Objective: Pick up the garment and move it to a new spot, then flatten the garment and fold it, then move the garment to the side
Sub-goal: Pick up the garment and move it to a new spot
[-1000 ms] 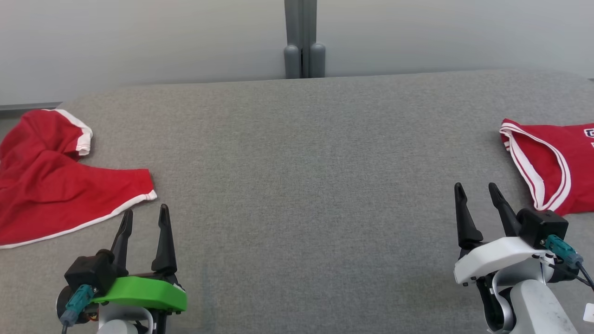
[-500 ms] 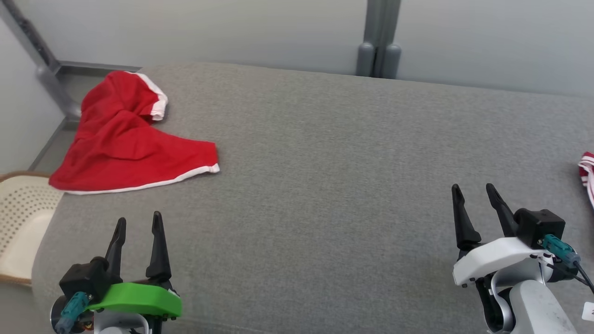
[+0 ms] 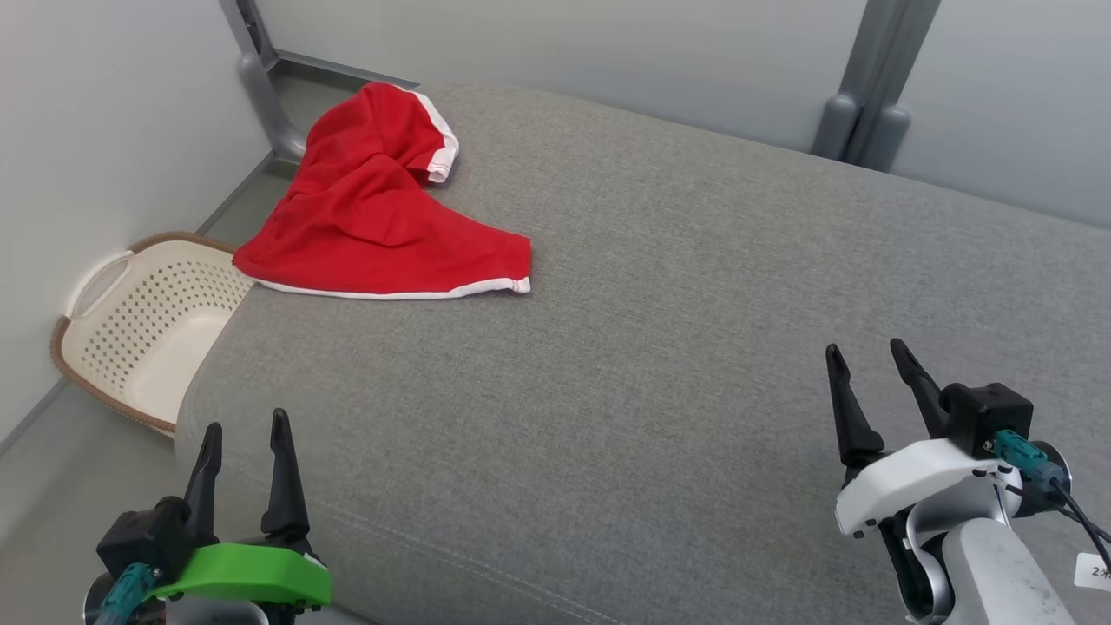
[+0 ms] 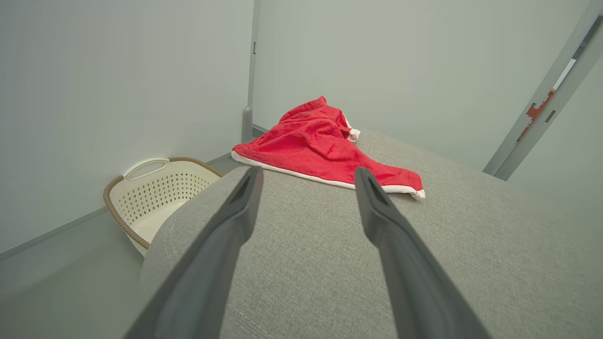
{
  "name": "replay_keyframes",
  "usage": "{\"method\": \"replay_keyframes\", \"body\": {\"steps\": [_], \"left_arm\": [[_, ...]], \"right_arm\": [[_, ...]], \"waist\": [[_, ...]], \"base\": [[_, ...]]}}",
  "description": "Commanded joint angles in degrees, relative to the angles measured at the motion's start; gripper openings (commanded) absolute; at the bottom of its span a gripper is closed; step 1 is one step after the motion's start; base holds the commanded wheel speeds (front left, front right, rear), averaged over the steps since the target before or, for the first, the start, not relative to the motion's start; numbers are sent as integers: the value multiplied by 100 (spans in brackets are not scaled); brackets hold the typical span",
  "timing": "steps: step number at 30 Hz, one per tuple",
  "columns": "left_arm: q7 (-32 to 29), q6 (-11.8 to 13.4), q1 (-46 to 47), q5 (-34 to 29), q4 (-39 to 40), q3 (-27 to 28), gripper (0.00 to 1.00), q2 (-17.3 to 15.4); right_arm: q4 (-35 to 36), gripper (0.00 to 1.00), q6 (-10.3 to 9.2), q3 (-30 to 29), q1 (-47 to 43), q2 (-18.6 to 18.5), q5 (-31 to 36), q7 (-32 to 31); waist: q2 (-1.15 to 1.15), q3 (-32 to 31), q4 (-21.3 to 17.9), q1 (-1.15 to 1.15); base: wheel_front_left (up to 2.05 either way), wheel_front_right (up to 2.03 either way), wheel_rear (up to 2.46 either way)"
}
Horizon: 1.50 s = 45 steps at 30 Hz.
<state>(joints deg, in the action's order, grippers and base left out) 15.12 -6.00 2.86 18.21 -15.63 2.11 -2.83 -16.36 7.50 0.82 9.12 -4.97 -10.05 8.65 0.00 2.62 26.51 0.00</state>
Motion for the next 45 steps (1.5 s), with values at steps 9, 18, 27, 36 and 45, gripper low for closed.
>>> {"method": "replay_keyframes", "body": {"steps": [9,18,27,36,45], "left_arm": [[0,57,-65,36,63,132,100,-13],[1,20,772,114,-638,150,100,-13],[-353,134,2884,553,-2584,537,100,-256],[-1326,197,4543,1313,-3828,1183,100,-940],[-2625,563,5326,1656,-4256,1428,100,-1554]], "right_arm": [[92,100,-2,-8,-36,2,-24,-39],[395,100,-2,125,109,-63,11,-88],[1206,100,-2,602,533,-280,64,-503],[1995,100,-2,1272,1195,-487,6,-781],[2679,100,-2,1214,1342,-391,108,-783]], "waist": [[0,132,152,0],[0,463,-164,0],[0,1468,-958,0],[0,2807,-1990,0],[0,3722,-2537,0]], "base": [[0,0,0],[0,0,0],[0,0,0],[0,0,0],[0,0,0]]}}
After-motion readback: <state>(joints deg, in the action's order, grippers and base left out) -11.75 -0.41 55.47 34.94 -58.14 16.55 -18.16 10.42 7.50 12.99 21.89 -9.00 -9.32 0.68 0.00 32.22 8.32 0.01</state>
